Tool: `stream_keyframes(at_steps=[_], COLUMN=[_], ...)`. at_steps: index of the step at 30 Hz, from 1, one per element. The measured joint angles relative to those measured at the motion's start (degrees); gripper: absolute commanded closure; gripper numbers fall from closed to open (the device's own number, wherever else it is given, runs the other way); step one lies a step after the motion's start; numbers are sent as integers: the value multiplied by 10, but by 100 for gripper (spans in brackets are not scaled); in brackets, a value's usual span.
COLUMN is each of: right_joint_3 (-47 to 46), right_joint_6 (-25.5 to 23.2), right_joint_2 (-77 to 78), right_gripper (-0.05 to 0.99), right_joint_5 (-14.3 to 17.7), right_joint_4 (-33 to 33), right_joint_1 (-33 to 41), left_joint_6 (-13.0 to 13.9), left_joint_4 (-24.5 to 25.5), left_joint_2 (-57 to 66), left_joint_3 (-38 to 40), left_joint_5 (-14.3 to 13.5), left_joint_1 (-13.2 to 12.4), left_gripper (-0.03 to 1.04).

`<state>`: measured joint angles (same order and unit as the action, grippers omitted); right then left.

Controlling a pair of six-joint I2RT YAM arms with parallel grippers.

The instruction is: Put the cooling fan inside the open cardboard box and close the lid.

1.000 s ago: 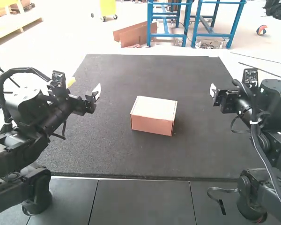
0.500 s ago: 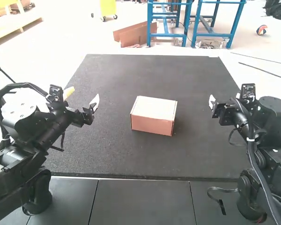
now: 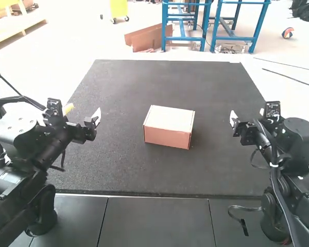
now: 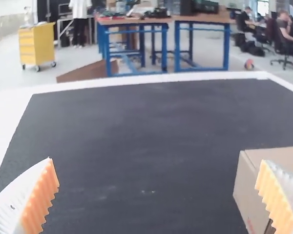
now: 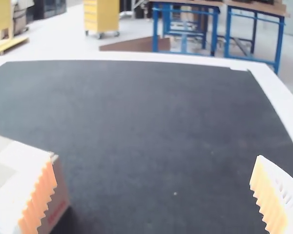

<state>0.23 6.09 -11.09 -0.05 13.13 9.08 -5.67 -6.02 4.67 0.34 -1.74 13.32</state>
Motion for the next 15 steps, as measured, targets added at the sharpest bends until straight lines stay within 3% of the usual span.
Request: stream_keyframes(at_steps=[7,15], right_joint_3=[0,0], right_joint_6=[0,-1], right_joint_2=[103,108], right_gripper=[2,2], right_joint_5=[1,1], right_joint_4=[-105,-127], right_joint_1=[0,-9], left_joint_6=[-16,-21], left_joint_4=[17,45], left_joint_2=[-3,-28], left_joint_3=[0,0], left_joint_5=[-2,-2], left_joint_1=[-45,-124], left_gripper=[6,6])
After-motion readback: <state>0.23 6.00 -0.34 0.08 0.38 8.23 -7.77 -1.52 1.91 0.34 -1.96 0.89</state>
